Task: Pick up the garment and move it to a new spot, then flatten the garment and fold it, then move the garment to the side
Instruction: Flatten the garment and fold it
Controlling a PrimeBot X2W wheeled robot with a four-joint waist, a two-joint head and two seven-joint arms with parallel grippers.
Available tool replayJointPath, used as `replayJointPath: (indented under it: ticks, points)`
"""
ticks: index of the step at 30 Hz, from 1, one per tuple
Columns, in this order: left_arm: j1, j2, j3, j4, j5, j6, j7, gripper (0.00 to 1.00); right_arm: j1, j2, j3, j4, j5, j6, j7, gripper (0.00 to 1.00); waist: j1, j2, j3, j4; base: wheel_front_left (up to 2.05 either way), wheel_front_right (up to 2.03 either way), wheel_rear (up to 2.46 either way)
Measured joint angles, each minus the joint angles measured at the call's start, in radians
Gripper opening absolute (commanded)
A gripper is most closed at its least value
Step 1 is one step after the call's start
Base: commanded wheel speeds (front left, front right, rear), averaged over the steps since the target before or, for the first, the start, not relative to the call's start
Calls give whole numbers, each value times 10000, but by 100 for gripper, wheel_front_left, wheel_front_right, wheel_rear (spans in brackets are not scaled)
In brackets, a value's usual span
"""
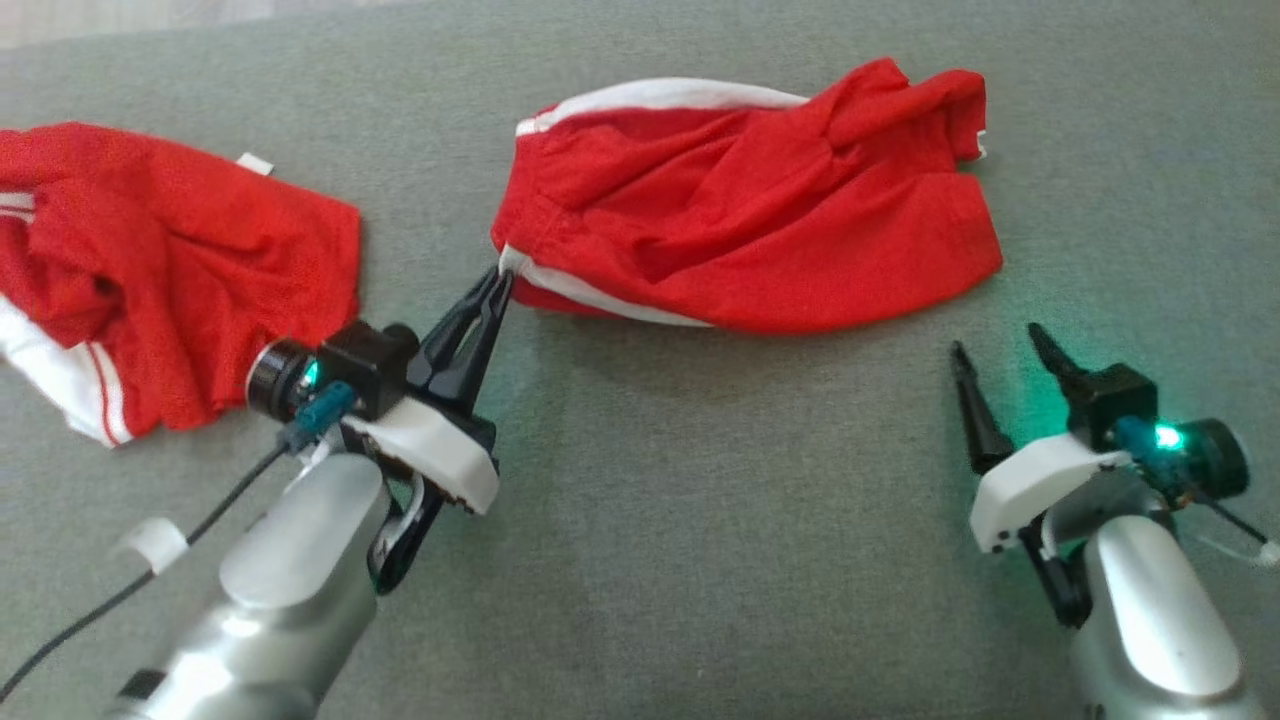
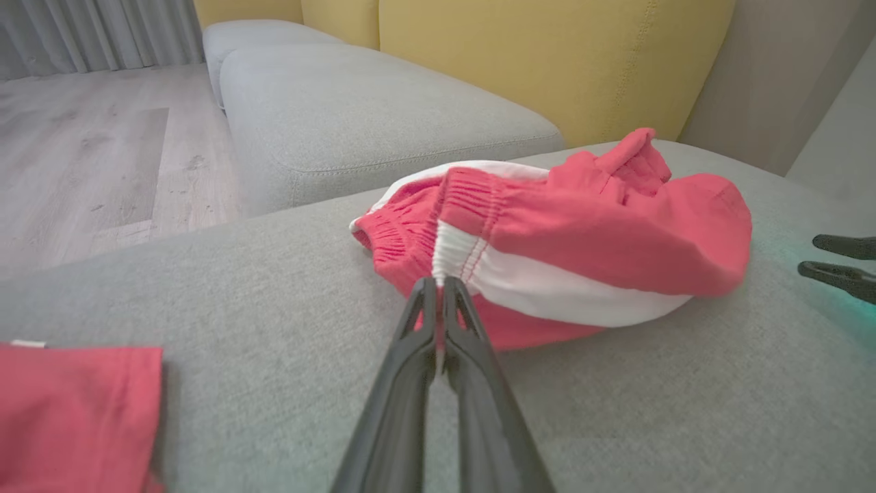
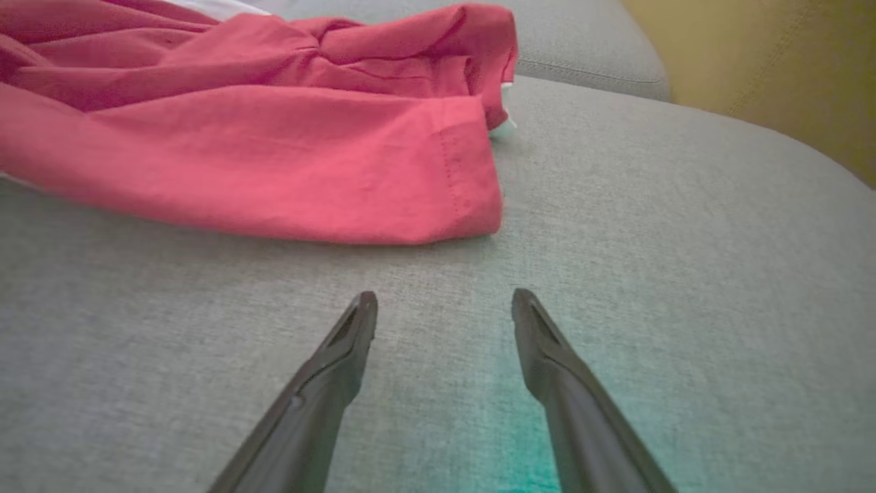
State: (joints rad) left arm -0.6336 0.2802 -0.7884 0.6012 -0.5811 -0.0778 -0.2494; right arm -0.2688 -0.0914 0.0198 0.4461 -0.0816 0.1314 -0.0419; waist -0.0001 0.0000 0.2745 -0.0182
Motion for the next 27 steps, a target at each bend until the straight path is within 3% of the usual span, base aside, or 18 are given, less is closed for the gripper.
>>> replayJointPath:
  ticks: [12, 27]
  points:
    - [211, -56, 253, -495, 115, 88, -2, 0, -1295, 25, -460, 1404, -880, 0, 593, 100, 0, 0, 61, 414, 0, 0, 0]
    - [339, -75, 487, -577, 265, 71, -2, 0, -2121, -52, 150, 2431, -1162, 0, -121, 100, 1, 0, -1, 448, 0, 0, 0]
